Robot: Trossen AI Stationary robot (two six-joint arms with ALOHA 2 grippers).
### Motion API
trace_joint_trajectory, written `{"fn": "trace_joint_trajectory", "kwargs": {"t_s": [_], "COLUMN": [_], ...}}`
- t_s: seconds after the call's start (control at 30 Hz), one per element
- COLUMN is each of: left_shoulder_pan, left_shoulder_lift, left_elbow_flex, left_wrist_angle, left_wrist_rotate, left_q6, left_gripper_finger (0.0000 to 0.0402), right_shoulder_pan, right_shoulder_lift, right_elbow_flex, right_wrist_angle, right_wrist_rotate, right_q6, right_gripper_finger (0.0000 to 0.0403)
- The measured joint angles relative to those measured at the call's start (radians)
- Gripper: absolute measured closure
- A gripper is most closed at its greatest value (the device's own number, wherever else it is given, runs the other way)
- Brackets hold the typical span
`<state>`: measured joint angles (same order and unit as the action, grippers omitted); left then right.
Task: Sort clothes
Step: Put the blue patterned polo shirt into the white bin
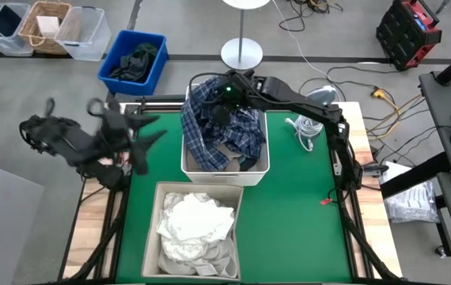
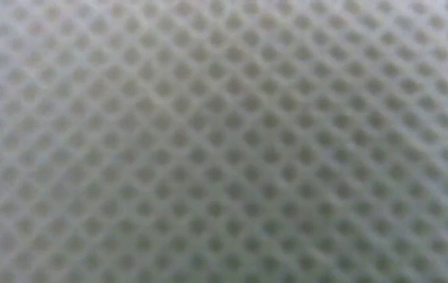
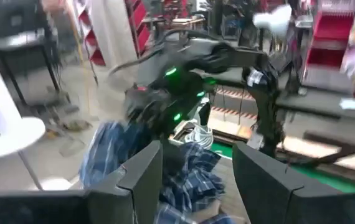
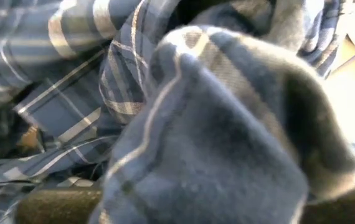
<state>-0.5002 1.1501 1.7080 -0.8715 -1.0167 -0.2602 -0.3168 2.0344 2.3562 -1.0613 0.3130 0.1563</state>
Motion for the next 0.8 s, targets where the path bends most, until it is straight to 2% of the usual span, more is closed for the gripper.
{"fn": "trace_joint_trajectory", "kwargs": {"t_s": [0.07, 0.17, 0.33, 0.5, 0.7, 0.8], "left_shoulder_pan": [-0.001, -0.001, -0.002, -0.002, 0.0, -0.001], "left_shoulder_lift": [-0.035, -0.068, -0.074, -0.064, -0.096, -0.139], "left_elbow_flex": [0.0, -0.007, -0.034, -0.097, -0.194, -0.232], "left_wrist_angle": [-0.038, -0.025, 0.115, 0.296, 0.375, 0.385], "left_wrist_rotate": [0.019, 0.12, 0.307, 0.611, 0.682, 0.779], "left_q6": [-0.073, -0.056, 0.128, 0.308, 0.331, 0.316], "left_gripper_finger": [0.0228, 0.0228, 0.0228, 0.0228, 0.0228, 0.0228], "right_shoulder_pan": [0.0, 0.0, 0.0, 0.0, 0.0, 0.0], "right_shoulder_lift": [-0.02, -0.051, -0.099, -0.129, -0.127, -0.119], "right_elbow_flex": [0.0, 0.0, 0.0, 0.0, 0.0, 0.0], "right_wrist_angle": [0.003, 0.003, -0.039, -0.104, -0.103, -0.116], "right_wrist_rotate": [0.0, -0.001, 0.007, 0.09, 0.08, 0.058], "right_q6": [0.001, 0.007, 0.028, 0.011, 0.007, -0.003], "right_gripper_finger": [0.0383, 0.0383, 0.0383, 0.0383, 0.0383, 0.0383]}}
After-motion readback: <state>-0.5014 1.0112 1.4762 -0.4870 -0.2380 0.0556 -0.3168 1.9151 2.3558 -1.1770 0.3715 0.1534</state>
